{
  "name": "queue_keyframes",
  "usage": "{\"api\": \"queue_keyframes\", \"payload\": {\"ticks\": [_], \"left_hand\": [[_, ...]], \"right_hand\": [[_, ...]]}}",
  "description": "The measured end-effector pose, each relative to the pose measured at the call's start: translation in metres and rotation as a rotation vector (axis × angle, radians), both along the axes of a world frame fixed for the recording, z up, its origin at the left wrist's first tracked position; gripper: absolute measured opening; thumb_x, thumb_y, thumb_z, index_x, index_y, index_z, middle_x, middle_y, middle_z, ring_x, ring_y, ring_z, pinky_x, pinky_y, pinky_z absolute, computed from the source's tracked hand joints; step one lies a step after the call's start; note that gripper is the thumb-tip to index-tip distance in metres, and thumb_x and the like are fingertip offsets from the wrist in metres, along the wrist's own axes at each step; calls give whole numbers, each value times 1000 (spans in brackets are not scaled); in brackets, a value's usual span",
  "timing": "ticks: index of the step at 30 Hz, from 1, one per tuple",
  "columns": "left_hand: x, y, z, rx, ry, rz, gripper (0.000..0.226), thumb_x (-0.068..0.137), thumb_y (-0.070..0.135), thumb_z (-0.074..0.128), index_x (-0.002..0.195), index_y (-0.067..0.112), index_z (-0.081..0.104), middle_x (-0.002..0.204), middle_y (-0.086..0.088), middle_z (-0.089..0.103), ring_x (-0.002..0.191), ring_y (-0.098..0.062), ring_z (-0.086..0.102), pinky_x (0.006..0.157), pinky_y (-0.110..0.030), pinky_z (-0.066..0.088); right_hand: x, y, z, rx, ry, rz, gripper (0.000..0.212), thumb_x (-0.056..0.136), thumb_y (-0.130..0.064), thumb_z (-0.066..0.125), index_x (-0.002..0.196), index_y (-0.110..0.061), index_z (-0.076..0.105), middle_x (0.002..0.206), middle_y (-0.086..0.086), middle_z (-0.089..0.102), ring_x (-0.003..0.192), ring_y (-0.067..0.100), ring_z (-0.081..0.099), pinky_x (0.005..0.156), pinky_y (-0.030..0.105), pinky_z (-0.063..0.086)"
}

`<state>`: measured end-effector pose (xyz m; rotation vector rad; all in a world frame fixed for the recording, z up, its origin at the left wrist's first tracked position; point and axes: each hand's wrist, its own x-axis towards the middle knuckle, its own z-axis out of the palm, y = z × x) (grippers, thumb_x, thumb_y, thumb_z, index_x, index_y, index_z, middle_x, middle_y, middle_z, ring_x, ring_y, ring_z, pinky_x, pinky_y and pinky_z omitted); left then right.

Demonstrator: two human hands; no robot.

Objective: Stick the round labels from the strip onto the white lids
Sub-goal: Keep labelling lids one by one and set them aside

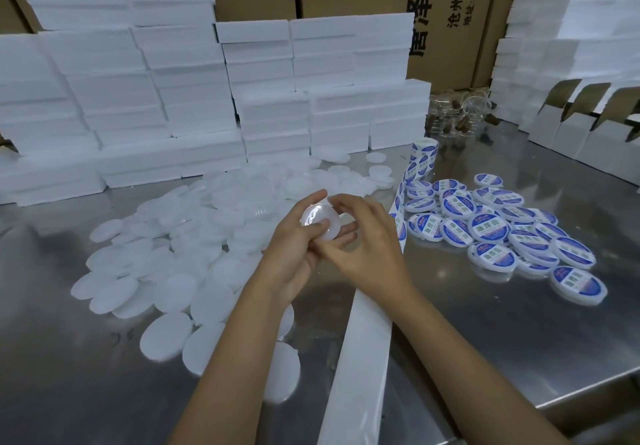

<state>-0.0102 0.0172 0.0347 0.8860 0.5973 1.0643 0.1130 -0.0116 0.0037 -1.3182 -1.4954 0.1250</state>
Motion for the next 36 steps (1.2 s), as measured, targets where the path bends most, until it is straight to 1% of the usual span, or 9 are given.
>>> {"api": "queue_keyframes", "payload": {"ticks": [3, 8, 12, 16, 23, 28, 31, 34, 36], "left_hand": [[-1, 1, -3, 31, -11, -8, 37, 103, -10, 38, 132, 8, 54, 125, -22, 69, 105, -43, 71, 85, -37, 61], [1, 6, -8, -3, 20, 55, 35, 101, -11, 36, 121, 8, 58, 125, -26, 65, 104, -44, 71, 83, -43, 62], [4, 5, -10, -10, 66, 70, 32, 100, -11, 39, 118, 8, 57, 123, -28, 64, 98, -42, 70, 80, -41, 62], [6, 4, -11, 9, 206, 111, 32, 99, -10, 43, 118, 12, 56, 123, -23, 64, 103, -40, 69, 76, -35, 63], [7, 3, -12, 51, 357, 172, 33, 100, -6, 44, 113, 21, 58, 118, -16, 66, 106, -37, 69, 77, -34, 62], [11, 5, -13, 61, 415, 180, 30, 103, -2, 45, 115, 23, 57, 121, -14, 66, 108, -36, 68, 78, -37, 63], [12, 5, -14, 96, 426, 147, 30, 103, 0, 45, 122, 21, 57, 120, -12, 67, 102, -33, 71, 81, -41, 63], [13, 7, -17, 150, 509, 145, 28, 104, 4, 47, 119, 25, 58, 111, -4, 71, 85, -21, 76, 75, -38, 64], [13, 9, -19, 167, 578, 160, 25, 104, 7, 47, 116, 26, 60, 112, -5, 73, 91, -24, 75, 80, -42, 63]], "right_hand": [[14, -4, -3, -6, 22, -28, 45, 83, -31, 74, 125, -29, 58, 114, -36, 52, 116, -5, 46, 104, 25, 37], [48, -10, -11, -225, 75, -232, 24, 90, -10, 57, 111, -21, 62, 107, -14, 53, 112, 9, 50, 95, 32, 46], [55, -16, -17, -487, -168, -110, 25, 83, -23, 67, 108, -24, 67, 100, -13, 57, 102, 11, 55, 98, 33, 43], [47, -17, -21, -494, -289, -10, 30, 85, -42, 68, 113, -35, 61, 108, -23, 55, 99, -4, 43, 94, 26, 29], [46, -20, -15, -476, -229, 34, 22, 81, -43, 76, 95, -44, 59, 106, -21, 61, 99, -4, 48, 101, 32, 35], [42, -21, -10, -493, -210, 42, 17, 83, -36, 76, 94, -36, 62, 106, -14, 63, 99, 4, 50, 102, 38, 37], [39, -22, -10, -479, -150, 48, 17, 81, -33, 77, 95, -32, 68, 97, -12, 65, 97, 4, 53, 101, 39, 39], [36, -23, -8, -470, -116, 73, 14, 81, -32, 77, 89, -37, 67, 93, -14, 66, 93, 4, 57, 99, 43, 44], [34, -25, -7, -435, -79, 82, 16, 80, -32, 77, 83, -42, 65, 89, -21, 66, 89, 1, 58, 96, 41, 46]]}}
